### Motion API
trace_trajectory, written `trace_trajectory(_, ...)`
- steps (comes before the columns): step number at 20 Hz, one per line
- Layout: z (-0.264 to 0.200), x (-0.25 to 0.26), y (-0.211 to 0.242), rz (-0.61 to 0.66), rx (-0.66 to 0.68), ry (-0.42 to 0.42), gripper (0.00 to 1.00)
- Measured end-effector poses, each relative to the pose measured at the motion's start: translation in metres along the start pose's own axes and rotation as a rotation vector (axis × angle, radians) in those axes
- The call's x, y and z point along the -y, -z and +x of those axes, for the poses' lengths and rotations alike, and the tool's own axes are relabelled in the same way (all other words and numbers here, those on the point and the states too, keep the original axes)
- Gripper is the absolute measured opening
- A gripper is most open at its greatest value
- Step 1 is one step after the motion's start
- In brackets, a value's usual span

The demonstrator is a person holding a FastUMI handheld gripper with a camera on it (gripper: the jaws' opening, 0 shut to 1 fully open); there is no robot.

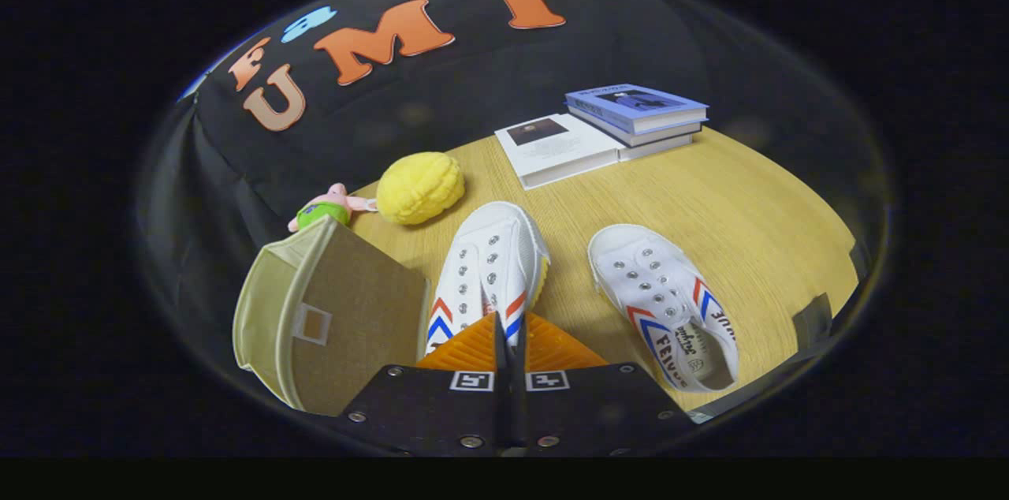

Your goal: Open the storage box then place both shoes into the box .Put the left shoe in first, then the right shoe, with the right side of both shoes facing outward in a uniform manner.

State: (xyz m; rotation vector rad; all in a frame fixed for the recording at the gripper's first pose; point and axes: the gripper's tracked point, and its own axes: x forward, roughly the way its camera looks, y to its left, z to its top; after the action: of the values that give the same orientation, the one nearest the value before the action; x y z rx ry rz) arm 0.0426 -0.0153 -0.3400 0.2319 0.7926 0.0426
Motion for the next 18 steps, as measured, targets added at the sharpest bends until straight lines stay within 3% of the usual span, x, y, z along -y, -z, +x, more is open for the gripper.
trace_trajectory(5,-0.041,-0.045,-0.060,-0.004,0.140,-0.055,0.00)
trace_trajectory(10,-0.073,-0.107,-0.092,-0.027,0.220,-0.132,0.00)
trace_trajectory(18,-0.055,-0.204,-0.062,-0.089,0.157,-0.238,0.00)
